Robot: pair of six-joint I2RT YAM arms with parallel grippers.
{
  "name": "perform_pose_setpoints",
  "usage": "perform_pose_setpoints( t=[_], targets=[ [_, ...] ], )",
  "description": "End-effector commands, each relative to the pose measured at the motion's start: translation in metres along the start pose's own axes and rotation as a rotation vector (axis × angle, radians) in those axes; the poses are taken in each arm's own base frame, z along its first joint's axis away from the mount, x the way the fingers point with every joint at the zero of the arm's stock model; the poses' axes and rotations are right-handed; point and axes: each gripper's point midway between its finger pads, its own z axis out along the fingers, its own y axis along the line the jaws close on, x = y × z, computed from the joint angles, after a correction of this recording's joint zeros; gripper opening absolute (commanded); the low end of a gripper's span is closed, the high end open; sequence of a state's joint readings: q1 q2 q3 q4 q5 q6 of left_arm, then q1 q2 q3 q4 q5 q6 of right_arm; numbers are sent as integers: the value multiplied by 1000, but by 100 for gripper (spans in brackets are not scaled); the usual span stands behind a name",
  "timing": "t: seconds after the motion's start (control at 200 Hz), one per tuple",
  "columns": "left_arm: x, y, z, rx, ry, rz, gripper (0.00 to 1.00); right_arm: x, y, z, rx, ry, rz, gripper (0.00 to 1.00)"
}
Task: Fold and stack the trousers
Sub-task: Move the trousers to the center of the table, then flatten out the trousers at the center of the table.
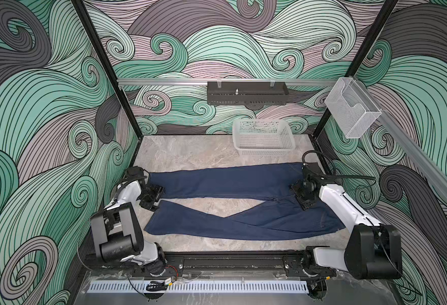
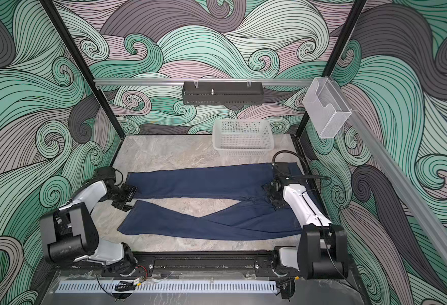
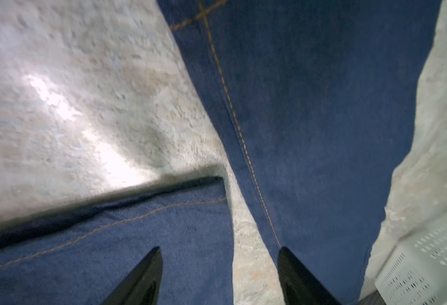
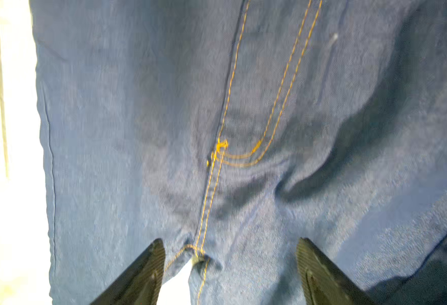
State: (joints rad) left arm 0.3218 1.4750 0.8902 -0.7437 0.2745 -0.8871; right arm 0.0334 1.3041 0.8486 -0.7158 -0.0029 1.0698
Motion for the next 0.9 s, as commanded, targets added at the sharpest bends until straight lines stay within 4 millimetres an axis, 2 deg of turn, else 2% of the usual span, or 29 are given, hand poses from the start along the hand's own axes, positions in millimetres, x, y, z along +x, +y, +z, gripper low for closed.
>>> perform_pose_setpoints(
  t=[0.0,0.11,0.4,0.55,0.685,0.821,0.896],
  targets=[
    [-4,13,-4,-167,-38,-44,71,8,-11,-4,32,-10,-31,79],
    [-4,14,3,-254,-21,-59,69,10,-12,-7,18,-21,-38,78],
    [-3,5,28,-322,-20,-75,58,10,-14,-10,6,-39,-53,78],
    [-3,10,37,-339,-24,-81,44,10,-13,-8,3,-38,-57,78],
    [-2,20,42,-362,-36,-81,35,12,-12,-7,3,-32,-61,78],
    [-2,21,41,-364,-42,-78,15,11,-13,-7,7,-36,-62,77],
    [-4,14,35,-343,-54,-71,3,11,-12,-8,0,-35,-64,77]
  ],
)
